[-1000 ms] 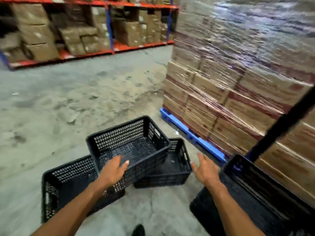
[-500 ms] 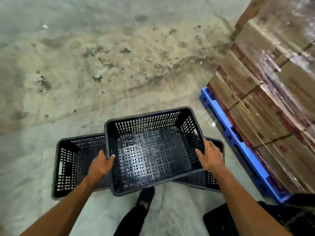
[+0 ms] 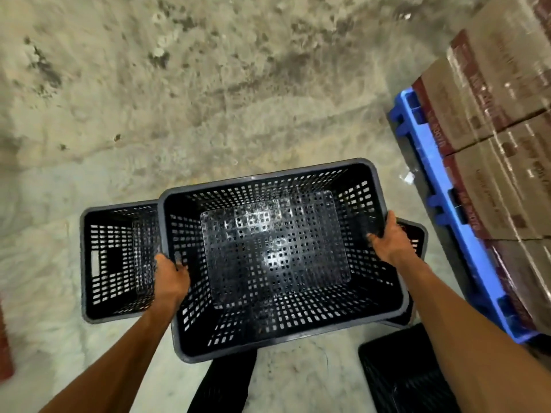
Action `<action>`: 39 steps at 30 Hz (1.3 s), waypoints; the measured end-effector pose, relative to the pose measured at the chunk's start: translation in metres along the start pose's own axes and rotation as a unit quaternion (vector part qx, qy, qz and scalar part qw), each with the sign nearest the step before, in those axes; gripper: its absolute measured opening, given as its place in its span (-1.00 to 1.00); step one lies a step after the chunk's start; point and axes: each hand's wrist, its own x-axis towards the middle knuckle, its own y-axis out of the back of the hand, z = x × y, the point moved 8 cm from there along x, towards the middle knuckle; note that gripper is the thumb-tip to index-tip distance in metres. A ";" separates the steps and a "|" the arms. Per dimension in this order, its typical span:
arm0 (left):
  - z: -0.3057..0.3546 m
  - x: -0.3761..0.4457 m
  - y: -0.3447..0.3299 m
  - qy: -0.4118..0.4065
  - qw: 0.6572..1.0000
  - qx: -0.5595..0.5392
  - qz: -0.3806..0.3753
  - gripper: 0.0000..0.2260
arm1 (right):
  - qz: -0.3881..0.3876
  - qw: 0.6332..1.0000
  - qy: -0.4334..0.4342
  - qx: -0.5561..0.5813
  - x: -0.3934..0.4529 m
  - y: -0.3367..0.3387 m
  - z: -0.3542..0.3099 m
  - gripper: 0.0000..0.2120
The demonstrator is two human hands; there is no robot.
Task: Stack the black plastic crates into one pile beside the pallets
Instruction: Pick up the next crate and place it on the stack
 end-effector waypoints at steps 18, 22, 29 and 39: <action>0.096 -0.080 0.012 -0.184 0.983 -0.011 -0.028 -0.82 | 0.220 0.958 -0.004 0.185 -0.106 0.110 0.119 -0.69; 0.155 -0.154 0.000 -0.307 0.949 -0.048 -0.048 -0.90 | 0.316 0.927 -0.042 0.196 -0.183 0.170 0.194 -0.61; 0.190 -0.348 -0.027 -0.457 0.877 -0.103 -0.110 -0.92 | 0.461 0.838 -0.111 0.269 -0.383 0.225 0.377 -0.60; 0.160 -0.623 -0.125 -0.623 0.746 -0.065 -0.225 -0.84 | 0.564 0.715 -0.276 0.308 -0.638 0.149 0.616 -0.56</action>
